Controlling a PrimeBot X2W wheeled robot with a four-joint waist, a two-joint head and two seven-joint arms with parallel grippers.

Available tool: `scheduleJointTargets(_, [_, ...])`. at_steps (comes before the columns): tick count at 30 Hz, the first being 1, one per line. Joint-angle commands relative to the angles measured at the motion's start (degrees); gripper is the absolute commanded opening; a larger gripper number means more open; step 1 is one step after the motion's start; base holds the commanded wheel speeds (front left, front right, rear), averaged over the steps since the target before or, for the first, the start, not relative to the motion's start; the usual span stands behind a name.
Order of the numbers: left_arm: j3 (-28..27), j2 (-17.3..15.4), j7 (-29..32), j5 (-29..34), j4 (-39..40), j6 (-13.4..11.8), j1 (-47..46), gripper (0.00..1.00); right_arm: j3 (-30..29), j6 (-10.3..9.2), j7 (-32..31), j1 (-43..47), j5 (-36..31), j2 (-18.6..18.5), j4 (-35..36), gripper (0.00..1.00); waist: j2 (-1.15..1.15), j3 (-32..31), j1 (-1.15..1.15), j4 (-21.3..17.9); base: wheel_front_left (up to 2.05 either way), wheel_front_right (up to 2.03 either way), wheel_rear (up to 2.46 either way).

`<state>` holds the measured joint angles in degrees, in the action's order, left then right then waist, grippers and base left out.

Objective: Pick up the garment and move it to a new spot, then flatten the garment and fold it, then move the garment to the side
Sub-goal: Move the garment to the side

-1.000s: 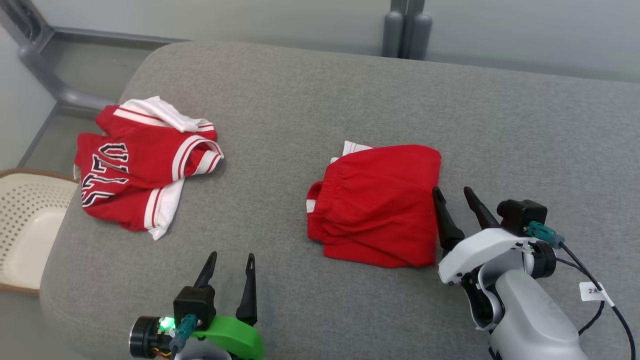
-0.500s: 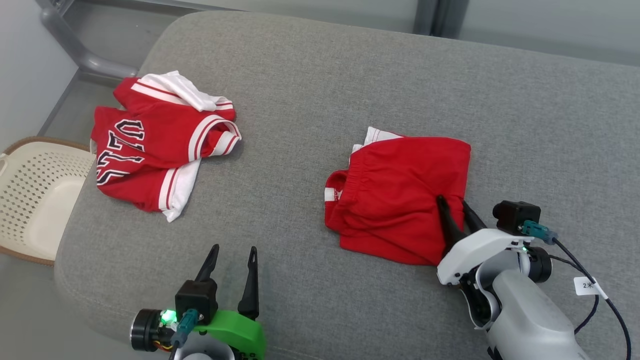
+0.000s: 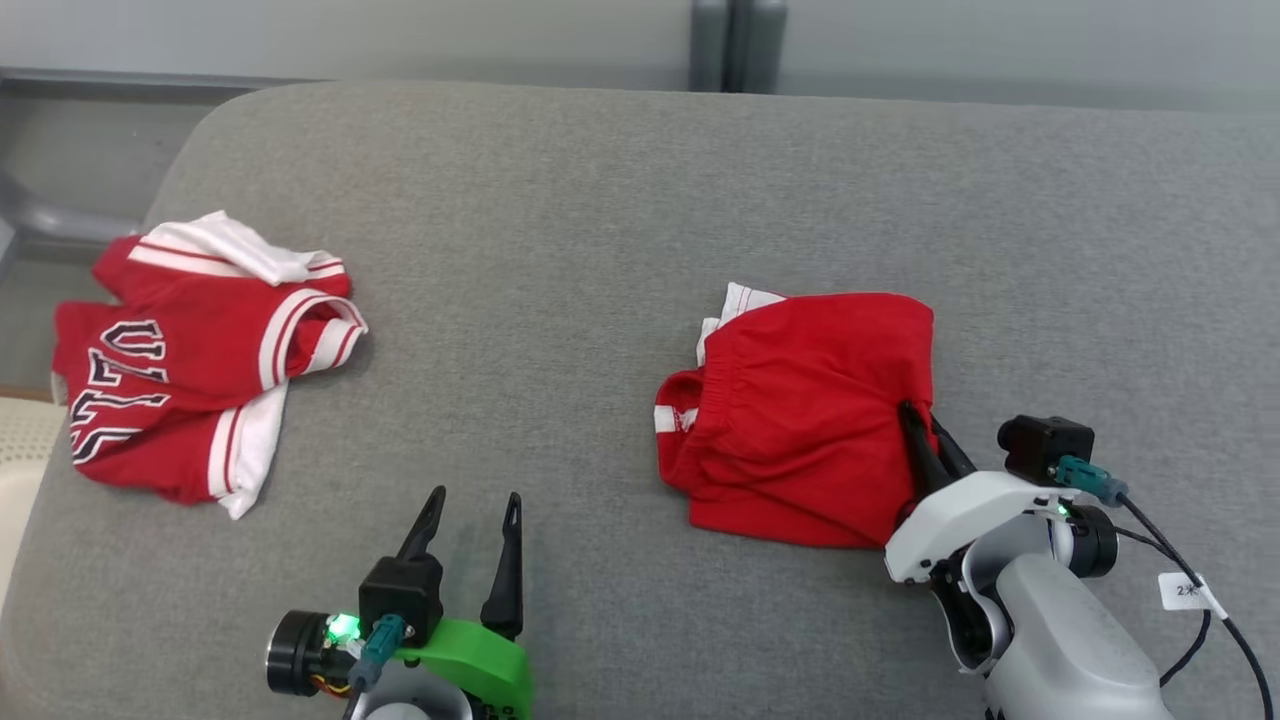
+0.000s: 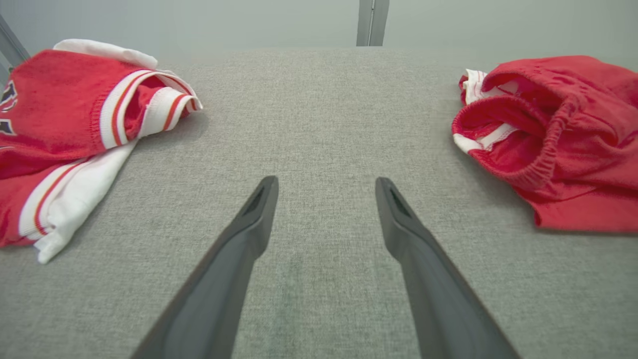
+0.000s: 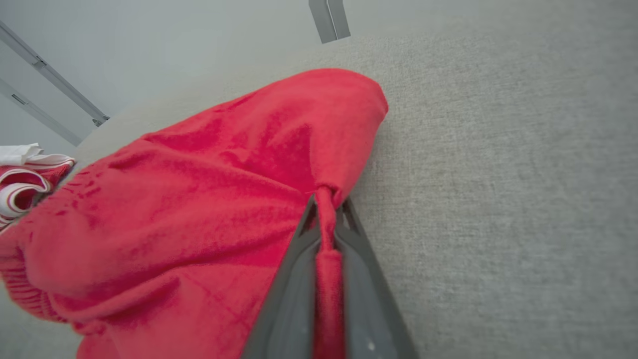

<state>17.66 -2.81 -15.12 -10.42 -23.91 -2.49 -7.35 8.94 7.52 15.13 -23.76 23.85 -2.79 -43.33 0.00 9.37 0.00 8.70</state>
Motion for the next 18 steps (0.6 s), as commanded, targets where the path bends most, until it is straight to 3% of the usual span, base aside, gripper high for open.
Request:
scheduleJointTargets(1, [0.2,-0.2,0.0,0.6,-0.1,0.2,-1.1,1.00,-0.1,-0.06,0.0,0.8,-0.6,-0.2,0.3,0.00,0.00,-1.9,0.00,-7.0,0.00,0.00,0.00])
scheduleJointTargets(18, [2.0,-0.2,0.0,-0.3,-0.3,0.9,-3.4,1.00,0.5,-0.07,0.0,2.8,-2.3,-0.1,2.2,0.00,0.00,-2.1,0.00,-29.9,0.00,0.00,0.00])
